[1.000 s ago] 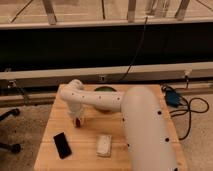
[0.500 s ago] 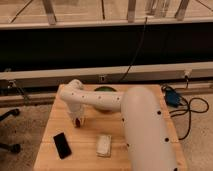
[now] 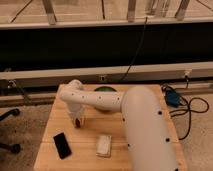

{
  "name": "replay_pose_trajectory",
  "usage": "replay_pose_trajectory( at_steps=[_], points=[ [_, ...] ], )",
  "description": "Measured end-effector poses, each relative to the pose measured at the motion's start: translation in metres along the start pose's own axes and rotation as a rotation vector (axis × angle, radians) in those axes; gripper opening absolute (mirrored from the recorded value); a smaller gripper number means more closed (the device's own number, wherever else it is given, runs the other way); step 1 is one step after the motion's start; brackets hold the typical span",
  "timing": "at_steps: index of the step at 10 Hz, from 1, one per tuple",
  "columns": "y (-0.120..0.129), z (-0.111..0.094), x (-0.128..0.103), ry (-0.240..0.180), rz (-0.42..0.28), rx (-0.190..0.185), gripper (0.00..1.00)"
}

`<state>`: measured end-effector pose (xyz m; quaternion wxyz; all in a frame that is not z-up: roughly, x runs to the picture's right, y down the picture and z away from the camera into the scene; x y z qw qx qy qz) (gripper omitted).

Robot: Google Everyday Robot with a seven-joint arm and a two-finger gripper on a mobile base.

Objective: Drag the pepper across the table

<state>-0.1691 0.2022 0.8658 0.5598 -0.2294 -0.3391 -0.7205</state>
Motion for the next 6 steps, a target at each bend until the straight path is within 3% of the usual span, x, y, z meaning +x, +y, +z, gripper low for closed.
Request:
replay_pose_trajectory(
  at_steps=[6],
  points=[
    [0.0030, 0.0009, -0.0097, -0.010, 0.001, 0.006, 0.00]
  ],
)
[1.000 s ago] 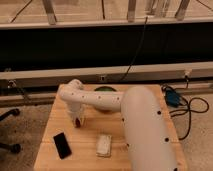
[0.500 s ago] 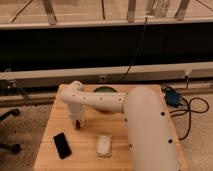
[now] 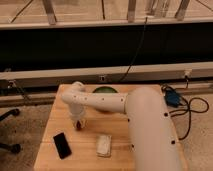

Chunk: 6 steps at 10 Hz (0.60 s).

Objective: Drag the pepper across the table

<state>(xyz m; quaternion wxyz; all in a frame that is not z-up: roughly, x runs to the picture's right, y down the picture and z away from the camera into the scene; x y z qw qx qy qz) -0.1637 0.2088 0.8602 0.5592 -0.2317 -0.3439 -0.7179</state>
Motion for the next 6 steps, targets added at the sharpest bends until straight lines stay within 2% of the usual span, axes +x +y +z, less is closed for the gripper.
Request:
replay_pose_trajectory(
  at_steps=[4, 6],
  points=[
    [0.001, 0.000, -0.002, -0.005, 0.000, -0.002, 0.00],
    [0.003, 0.002, -0.013, -0.014, -0.007, 0.007, 0.00]
  ],
)
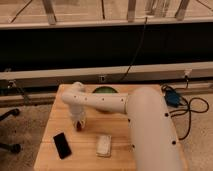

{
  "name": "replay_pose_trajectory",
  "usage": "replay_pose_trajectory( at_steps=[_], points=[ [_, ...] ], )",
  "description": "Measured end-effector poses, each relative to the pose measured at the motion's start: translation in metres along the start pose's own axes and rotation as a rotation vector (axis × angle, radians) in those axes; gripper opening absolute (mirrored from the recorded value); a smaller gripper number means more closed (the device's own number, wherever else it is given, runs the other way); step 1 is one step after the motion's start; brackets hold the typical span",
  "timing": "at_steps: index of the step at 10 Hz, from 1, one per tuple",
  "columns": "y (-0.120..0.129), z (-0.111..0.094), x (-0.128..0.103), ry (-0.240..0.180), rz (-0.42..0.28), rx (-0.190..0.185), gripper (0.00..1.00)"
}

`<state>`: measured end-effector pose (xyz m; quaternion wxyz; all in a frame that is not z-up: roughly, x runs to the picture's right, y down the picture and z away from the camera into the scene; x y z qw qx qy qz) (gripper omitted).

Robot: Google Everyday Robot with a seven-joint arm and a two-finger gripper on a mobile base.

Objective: Drag the pepper across the table

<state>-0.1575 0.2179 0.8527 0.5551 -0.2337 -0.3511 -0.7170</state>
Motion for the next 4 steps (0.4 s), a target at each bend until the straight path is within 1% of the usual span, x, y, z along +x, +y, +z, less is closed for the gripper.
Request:
replay_pose_trajectory(
  at_steps=[2, 4],
  points=[
    [0.0016, -0.0004, -0.0009, -0.005, 0.004, -0.003, 0.00],
    [0.0018, -0.0001, -0.0009, -0.002, 0.005, 0.001, 0.00]
  ],
)
